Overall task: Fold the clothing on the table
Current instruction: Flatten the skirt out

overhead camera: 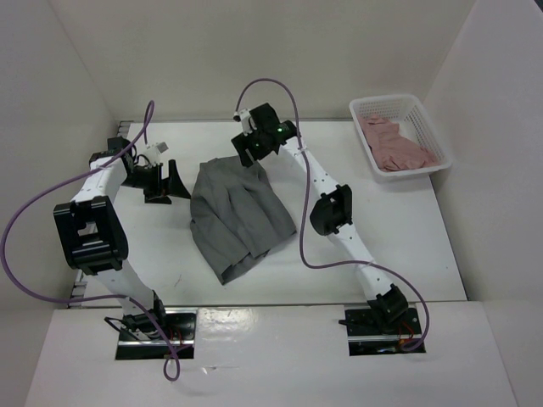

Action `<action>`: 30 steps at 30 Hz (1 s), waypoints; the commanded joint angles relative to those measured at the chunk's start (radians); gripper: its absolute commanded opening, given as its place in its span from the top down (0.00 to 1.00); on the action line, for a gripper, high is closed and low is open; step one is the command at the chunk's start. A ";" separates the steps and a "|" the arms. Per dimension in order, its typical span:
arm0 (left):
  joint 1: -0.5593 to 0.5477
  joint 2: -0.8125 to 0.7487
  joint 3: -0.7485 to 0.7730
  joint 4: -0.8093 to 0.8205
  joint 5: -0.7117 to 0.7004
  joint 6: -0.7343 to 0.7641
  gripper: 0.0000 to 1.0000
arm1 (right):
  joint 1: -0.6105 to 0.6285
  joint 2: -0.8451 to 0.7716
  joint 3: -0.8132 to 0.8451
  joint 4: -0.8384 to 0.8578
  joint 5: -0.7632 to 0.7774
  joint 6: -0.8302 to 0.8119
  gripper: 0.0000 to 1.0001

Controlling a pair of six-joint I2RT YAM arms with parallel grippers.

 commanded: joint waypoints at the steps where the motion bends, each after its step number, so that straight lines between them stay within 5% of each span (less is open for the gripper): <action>1: 0.005 -0.005 -0.007 0.015 0.013 0.042 0.00 | 0.007 -0.004 0.106 0.059 0.025 -0.025 0.19; 30: 0.005 -0.005 -0.016 0.024 -0.005 0.033 0.00 | -0.002 0.176 0.148 0.160 0.031 -0.025 0.19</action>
